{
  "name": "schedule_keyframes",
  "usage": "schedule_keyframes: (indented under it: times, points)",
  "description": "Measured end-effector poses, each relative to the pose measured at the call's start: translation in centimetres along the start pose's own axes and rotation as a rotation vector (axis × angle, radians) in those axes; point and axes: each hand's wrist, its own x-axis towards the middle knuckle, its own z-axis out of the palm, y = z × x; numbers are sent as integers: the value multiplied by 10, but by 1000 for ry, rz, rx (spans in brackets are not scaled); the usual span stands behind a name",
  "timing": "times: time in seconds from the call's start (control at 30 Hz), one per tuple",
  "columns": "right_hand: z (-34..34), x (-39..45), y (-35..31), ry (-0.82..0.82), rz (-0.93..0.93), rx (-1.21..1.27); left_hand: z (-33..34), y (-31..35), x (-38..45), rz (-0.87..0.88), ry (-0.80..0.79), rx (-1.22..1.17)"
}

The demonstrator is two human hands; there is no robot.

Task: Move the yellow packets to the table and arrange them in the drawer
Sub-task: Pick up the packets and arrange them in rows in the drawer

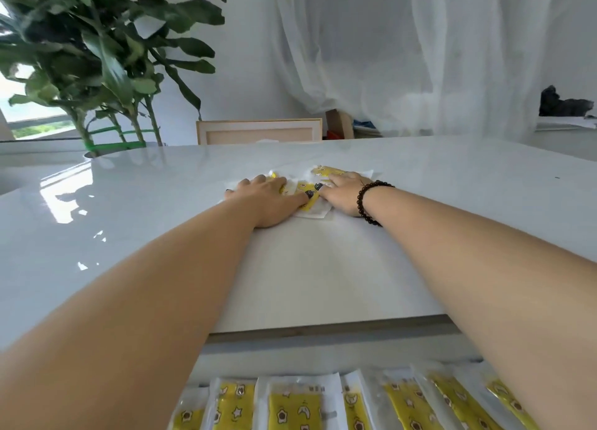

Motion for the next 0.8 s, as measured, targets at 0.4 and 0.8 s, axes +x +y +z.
schedule_keyframes:
  times: [0.4,0.8]
  points:
    - [2,-101,-1,5,-89,-118,0,-5,-87,124,3,-10]
    - [-1,-211,-1,19,-109,-152,-21,5,-197,124,-130,45]
